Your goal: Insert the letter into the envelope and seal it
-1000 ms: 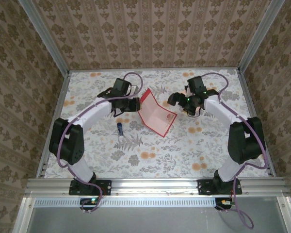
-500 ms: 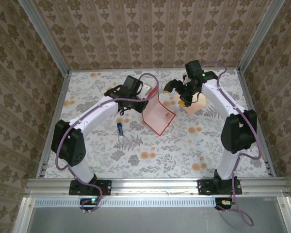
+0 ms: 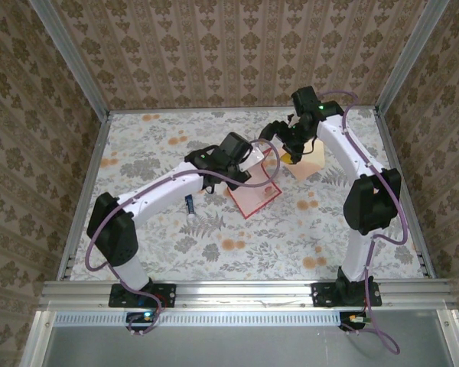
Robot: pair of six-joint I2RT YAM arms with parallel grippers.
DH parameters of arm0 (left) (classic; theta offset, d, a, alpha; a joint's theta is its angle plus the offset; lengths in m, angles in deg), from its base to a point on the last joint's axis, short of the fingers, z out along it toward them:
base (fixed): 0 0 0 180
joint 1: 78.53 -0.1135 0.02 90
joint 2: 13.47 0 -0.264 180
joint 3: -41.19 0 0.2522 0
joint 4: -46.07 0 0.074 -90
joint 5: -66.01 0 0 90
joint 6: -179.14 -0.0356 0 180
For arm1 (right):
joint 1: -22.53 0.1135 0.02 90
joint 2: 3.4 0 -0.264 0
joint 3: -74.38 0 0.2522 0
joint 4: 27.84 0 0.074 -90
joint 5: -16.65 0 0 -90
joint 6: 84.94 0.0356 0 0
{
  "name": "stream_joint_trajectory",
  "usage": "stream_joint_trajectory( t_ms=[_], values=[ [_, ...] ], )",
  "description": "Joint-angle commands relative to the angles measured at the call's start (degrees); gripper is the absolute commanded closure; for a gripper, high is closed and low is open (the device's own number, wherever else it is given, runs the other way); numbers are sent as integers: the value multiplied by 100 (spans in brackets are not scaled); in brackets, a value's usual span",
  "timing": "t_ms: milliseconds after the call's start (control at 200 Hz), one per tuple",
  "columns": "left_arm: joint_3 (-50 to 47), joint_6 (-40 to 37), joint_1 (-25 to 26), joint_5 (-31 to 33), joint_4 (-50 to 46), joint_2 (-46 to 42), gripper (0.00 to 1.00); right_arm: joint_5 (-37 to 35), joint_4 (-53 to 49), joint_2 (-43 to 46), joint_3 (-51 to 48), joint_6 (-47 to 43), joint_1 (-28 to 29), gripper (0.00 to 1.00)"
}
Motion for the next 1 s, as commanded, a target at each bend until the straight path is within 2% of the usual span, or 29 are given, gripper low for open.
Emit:
stream_joint_trajectory(
  t_ms=[0, 410, 990],
  values=[
    [109, -329, 124, 468, 7, 136, 100, 159, -266, -108, -15, 33, -32, 15],
    [98, -385, 324, 748, 182, 212, 100, 339, 324, -45, -790, 517, -29, 35],
    [17, -252, 467, 751, 236, 173, 100, 295, 1092, -116, -1112, 1261, 45, 50]
  ],
)
